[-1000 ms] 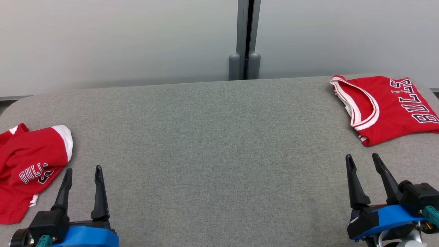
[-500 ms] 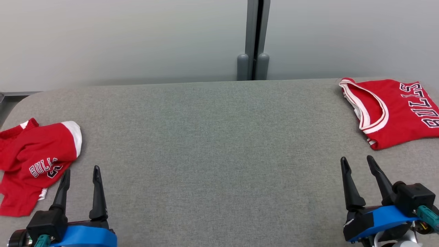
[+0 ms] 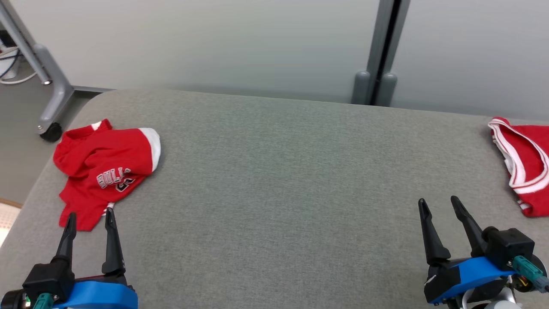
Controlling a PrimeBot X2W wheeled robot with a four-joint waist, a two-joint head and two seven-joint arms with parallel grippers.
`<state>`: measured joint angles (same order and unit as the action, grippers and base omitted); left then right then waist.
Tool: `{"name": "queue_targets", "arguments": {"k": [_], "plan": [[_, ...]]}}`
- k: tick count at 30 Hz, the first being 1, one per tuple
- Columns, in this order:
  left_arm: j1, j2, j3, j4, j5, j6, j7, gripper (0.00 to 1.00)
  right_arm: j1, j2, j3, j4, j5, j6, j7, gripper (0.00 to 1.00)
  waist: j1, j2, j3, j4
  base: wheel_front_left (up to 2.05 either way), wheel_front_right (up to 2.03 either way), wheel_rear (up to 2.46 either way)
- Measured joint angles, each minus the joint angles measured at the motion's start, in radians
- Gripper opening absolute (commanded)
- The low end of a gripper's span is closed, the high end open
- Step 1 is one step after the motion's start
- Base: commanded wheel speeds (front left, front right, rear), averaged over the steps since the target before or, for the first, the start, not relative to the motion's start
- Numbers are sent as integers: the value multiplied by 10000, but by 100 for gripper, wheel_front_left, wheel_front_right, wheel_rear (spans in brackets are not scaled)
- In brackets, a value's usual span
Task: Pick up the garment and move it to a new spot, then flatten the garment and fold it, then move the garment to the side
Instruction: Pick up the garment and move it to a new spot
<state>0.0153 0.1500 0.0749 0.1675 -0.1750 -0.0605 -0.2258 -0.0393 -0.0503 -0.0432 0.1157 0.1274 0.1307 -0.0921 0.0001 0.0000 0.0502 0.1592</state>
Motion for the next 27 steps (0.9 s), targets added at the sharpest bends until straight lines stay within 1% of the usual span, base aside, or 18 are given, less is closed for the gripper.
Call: {"name": "queue_targets", "arguments": {"k": [7,14,21,27], "plan": [[2,130,-35,0,0,61,105,100,19,0,21,263,10,0,-21,100,0,0,-144,1053,0,0,0],[65,307,117,-82,-102,196,176,100,24,2,77,387,15,0,-56,100,-1,0,-209,1898,0,0,0],[207,431,303,-138,-221,293,184,100,15,4,86,487,8,0,-46,100,-1,0,-109,2561,0,0,0],[244,514,428,-165,-332,422,169,100,-2,2,125,550,2,0,-44,100,-1,0,28,2938,0,0,0]]}}
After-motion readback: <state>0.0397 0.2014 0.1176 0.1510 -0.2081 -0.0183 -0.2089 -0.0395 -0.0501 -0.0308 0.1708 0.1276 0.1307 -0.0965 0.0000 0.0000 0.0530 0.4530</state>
